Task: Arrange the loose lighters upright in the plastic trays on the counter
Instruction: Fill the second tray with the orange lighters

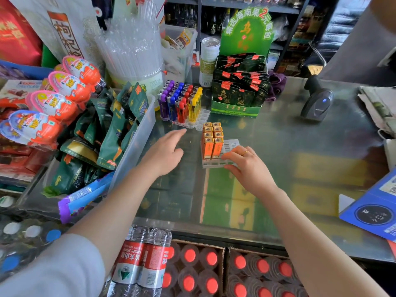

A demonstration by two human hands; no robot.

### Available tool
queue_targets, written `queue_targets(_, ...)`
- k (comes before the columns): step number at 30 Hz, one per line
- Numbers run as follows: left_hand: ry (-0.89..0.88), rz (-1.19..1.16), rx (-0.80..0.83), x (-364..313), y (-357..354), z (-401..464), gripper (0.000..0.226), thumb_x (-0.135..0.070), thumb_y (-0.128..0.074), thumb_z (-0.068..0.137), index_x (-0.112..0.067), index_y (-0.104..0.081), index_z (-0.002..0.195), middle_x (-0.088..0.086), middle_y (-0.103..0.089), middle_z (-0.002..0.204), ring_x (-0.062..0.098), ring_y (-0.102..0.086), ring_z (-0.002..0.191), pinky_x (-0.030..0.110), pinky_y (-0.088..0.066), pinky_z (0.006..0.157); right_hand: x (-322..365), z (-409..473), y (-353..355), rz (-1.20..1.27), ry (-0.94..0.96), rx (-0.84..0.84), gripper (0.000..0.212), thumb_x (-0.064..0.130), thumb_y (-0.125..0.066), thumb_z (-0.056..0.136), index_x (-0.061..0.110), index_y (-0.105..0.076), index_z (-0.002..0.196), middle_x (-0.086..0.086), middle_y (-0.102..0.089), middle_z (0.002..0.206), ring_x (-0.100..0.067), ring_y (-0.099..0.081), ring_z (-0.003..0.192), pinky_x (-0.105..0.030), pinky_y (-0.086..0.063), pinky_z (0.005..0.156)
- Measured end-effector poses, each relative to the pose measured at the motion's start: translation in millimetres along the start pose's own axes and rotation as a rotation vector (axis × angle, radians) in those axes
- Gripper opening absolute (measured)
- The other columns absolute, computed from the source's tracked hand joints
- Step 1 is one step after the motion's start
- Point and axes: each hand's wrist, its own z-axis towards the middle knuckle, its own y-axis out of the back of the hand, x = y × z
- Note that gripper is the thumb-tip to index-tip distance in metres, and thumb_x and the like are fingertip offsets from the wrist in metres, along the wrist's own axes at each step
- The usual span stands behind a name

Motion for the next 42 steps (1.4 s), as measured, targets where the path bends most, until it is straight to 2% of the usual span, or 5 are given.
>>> queue_targets(5, -0.127, 0.434, -0.216, 5, -10, 43, 0.045, -0.005, -0.044, 0.089, -0.017, -0.042, 0.133, 0.01, -0.048, 0.128, 0.032, -0.051, 0.105, 0.043, -0.049, 0.078, -10, 5, 1, -0.006, -0.013, -0.013, 0.021, 0.009, -0.067, 0.079, 0.012, -0.065, 0.099, -0.009, -0.064, 0.1, -0.034, -0.056, 0.082, -0.041, -0.051, 0.069)
queue_targets(14, -0.168, 0.826, -0.257, -5, -3, 87, 0.013, -0.009, -0.05, 0.089, -0.007, -0.058, 0.099, 0.01, -0.06, 0.091, 0.033, -0.062, 0.077, 0.033, -0.036, 0.054, -20, 11, -4, -0.013, -0.034, -0.075, 0.022, 0.01, -0.068, 0.078, 0.014, -0.064, 0.098, -0.006, -0.064, 0.1, -0.031, -0.058, 0.086, -0.041, -0.049, 0.07)
queue_targets(25, -0.106, 0.511, -0.394, -15, 6, 68, 0.033, -0.005, -0.043, 0.091, -0.01, -0.048, 0.123, 0.012, -0.061, 0.109, 0.033, -0.061, 0.081, 0.035, -0.041, 0.051, -20, 14, -8, 0.024, -0.077, -0.097, 0.019, 0.009, -0.067, 0.078, 0.012, -0.066, 0.097, -0.008, -0.064, 0.097, -0.032, -0.057, 0.084, -0.039, -0.048, 0.073)
queue_targets(30, -0.244, 0.353, -0.615, -28, 24, -13, 0.02, -0.005, -0.052, 0.086, -0.006, -0.062, 0.103, 0.011, -0.065, 0.088, 0.033, -0.059, 0.062, 0.03, -0.041, 0.046, -3, 38, -16, 0.042, -0.103, -0.071, 0.021, 0.007, -0.066, 0.079, 0.011, -0.067, 0.099, -0.011, -0.064, 0.1, -0.035, -0.054, 0.09, -0.042, -0.047, 0.076)
queue_targets(42, -0.331, 0.244, -0.582, -19, 57, -59, 0.028, -0.026, -0.043, 0.082, -0.013, -0.064, 0.096, -0.003, -0.065, 0.072, 0.021, -0.062, 0.061, 0.036, -0.051, 0.045, 46, 100, -47, -0.017, -0.15, 0.041, 0.026, 0.021, -0.057, 0.087, 0.018, -0.06, 0.113, -0.009, -0.059, 0.115, -0.031, -0.048, 0.105, -0.038, -0.04, 0.083)
